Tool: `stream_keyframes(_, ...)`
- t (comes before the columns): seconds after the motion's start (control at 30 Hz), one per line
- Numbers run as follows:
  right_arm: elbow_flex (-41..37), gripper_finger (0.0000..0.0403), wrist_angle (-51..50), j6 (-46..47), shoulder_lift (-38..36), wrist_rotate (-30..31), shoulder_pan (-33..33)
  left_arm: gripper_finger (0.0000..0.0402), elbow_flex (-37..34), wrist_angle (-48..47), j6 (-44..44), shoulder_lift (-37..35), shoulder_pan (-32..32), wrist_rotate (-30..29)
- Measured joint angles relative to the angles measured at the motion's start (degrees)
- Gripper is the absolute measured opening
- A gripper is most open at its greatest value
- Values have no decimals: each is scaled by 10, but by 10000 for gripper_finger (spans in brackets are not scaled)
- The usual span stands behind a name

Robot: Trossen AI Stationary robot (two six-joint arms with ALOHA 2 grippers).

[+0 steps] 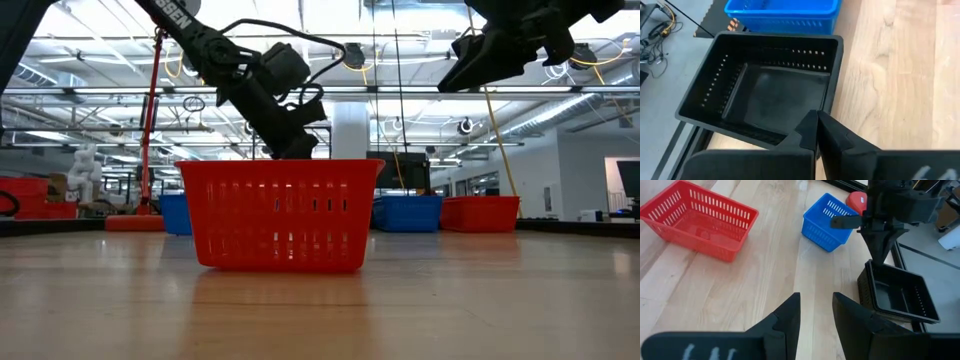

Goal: Stack baskets by color
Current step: Stack the bottom blue basket on top of the top blue basket

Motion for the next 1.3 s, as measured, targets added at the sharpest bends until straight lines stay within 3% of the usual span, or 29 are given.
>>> stream_keyframes(0.17, 0, 109, 0, 4, 0, 0, 0, 14, 1, -46, -21, -48, -25, -1)
stream_keyframes(0.37, 0, 109, -1, 3, 0, 0, 0, 14, -4, -188, -92, -130, -94, -33)
stream_keyframes(0.53, 0, 109, 0, 3, 0, 0, 0, 23, -60, -213, -194, -175, -156, -45)
stream_keyframes(0.77, 0, 109, 19, 35, 0, 0, 0, 94, -155, -248, -325, -212, -229, -163)
stream_keyframes(0.97, 1, 109, 29, 70, 0, 0, 0, 161, -159, -257, -373, -240, -251, -184)
stream_keyframes(1.2, 1, 109, 30, 112, 2, -2, 0, 184, -165, -331, -346, -256, -291, -207)
stream_keyframes(1.3, 0, 109, 30, 118, 5, -3, 0, 184, -172, -290, -355, -253, -300, -213)
